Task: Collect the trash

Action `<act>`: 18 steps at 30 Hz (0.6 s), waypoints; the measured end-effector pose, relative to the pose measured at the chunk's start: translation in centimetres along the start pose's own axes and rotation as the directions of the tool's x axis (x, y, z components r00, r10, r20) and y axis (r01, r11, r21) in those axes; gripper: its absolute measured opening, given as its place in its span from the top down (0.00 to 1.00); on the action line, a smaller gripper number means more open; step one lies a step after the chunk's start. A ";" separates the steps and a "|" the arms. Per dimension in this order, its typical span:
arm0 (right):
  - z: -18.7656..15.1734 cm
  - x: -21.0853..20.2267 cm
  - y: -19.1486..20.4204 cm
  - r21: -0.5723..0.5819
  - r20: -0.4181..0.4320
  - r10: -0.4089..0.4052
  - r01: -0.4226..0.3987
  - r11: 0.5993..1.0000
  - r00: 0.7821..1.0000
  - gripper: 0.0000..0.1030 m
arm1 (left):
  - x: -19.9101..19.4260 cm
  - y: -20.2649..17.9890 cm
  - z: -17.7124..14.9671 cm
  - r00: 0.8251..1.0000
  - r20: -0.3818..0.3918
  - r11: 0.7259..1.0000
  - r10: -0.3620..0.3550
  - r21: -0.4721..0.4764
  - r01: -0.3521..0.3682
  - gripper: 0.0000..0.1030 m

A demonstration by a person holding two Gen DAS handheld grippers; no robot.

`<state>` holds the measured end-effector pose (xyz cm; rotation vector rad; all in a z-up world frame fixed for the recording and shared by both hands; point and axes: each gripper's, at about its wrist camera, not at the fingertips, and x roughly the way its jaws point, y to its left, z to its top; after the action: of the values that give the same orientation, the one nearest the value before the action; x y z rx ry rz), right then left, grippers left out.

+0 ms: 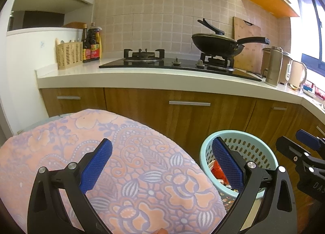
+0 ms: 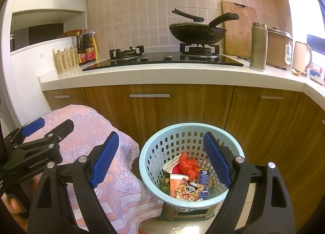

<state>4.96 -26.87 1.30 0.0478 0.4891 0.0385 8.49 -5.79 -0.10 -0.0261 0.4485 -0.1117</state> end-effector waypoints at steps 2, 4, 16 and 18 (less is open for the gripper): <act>0.0 0.1 0.0 0.003 -0.004 0.000 0.000 1.000 1.000 0.22 | 0.0 -0.1 0.0 1.000 0.003 1.000 0.006 0.006 -0.006 0.07; -0.1 0.3 -0.1 0.005 -0.006 -0.001 0.001 1.000 1.000 0.22 | -0.1 -0.2 0.0 1.000 0.008 1.000 0.011 0.013 -0.011 0.07; -0.4 0.6 0.3 -0.009 -0.015 -0.016 0.016 1.000 1.000 0.22 | -0.4 -0.1 0.2 1.000 0.016 1.000 0.007 0.006 -0.007 0.07; -0.5 0.6 0.3 -0.008 -0.016 -0.017 0.017 1.000 1.000 0.22 | -0.4 -0.1 0.2 1.000 0.017 1.000 0.007 0.005 -0.007 0.07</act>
<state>5.29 -26.53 0.58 0.0352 0.5057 0.0243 8.19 -5.79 0.30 -0.0205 0.4315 -0.1058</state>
